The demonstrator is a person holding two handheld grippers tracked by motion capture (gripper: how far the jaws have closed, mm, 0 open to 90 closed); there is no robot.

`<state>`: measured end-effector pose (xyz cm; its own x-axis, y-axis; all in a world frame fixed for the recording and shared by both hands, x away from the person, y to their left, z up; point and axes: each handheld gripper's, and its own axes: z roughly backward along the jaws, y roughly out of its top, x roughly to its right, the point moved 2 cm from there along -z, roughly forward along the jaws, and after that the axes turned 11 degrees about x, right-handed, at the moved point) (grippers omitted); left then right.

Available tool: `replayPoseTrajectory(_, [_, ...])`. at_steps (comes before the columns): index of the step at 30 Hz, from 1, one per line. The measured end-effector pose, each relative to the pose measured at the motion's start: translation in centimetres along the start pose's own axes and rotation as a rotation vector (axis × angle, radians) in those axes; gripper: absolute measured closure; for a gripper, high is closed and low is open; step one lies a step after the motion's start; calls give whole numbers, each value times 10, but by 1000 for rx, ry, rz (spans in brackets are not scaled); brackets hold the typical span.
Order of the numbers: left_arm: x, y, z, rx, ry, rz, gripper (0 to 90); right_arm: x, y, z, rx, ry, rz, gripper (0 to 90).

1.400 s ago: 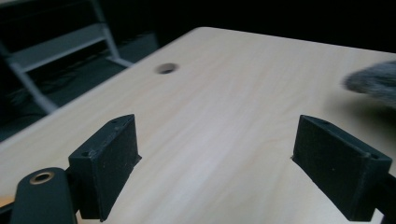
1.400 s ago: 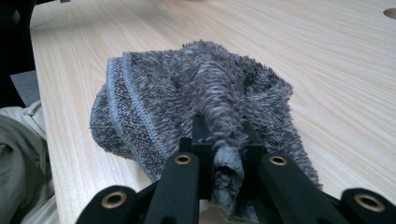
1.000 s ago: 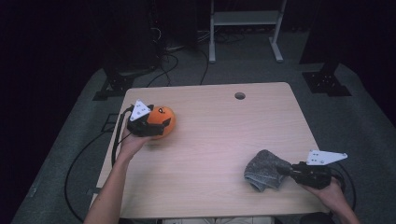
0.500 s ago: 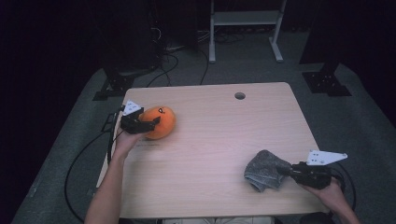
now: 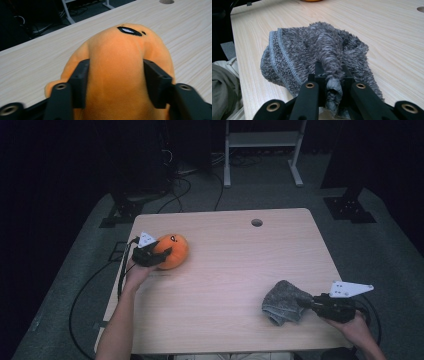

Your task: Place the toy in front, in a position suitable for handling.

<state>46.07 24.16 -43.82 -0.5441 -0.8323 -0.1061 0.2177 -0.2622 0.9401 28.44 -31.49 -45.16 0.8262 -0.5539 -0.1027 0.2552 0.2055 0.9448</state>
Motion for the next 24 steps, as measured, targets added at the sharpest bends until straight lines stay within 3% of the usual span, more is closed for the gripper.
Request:
replayPoseTrajectory(6, [0, 3, 2, 19, 18, 14, 511, 1, 0, 1, 2, -3, -1, 816])
replayPoseTrajectory(11, [7, 8, 5, 31, 1, -7, 529, 3, 1, 4, 12, -11, -3, 816])
replayPoseTrajectory(19, [36, 21, 14, 77, -96, -48, 530, 5, 5, 10, 43, -24, -5, 816])
replayPoseTrajectory(24, [74, 28, 16, 107, -199, -98, 528, 5, 10, 14, 63, -26, 2, 816])
